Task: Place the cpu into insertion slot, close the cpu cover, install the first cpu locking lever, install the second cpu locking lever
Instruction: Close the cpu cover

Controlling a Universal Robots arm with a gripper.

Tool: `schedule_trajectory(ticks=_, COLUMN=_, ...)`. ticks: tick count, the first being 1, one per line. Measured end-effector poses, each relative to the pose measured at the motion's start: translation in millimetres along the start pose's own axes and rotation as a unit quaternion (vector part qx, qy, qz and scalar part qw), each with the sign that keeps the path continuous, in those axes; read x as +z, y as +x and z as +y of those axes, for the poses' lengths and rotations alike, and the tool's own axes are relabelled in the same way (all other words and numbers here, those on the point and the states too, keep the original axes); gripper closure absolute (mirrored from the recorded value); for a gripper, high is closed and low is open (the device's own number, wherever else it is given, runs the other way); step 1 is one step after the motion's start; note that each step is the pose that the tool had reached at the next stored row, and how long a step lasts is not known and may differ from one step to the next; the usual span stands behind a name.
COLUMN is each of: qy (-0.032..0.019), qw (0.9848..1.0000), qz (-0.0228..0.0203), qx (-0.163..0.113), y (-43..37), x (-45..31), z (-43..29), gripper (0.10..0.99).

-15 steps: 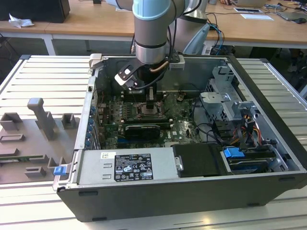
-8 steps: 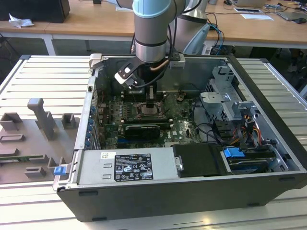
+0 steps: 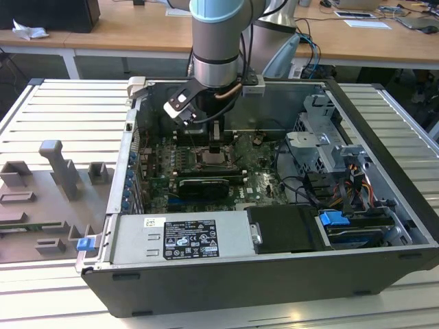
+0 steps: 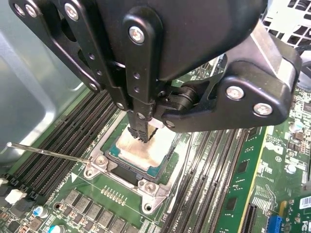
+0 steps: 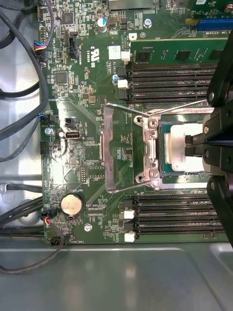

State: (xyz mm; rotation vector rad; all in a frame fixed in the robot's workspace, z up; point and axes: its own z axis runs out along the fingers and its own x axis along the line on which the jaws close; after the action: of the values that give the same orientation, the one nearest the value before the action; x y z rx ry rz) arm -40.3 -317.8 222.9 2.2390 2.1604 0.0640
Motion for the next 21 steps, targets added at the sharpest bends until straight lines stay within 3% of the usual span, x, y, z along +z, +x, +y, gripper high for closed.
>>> schedule_trajectory(ticks=7, qy=0.0002, qw=1.0, qz=0.0, qx=0.0, y=0.2, x=-17.2, z=0.9, gripper=0.98)
schedule_trajectory(ticks=18, qy=0.0002, qw=1.0, qz=-0.0002, qx=0.0, y=-3.2, x=-19.0, z=3.1, gripper=0.98)
schedule_trajectory(ticks=21, qy=0.0001, qw=1.0, qz=0.0, qx=0.0, y=-3.1, x=-28.9, z=3.6, gripper=0.98)
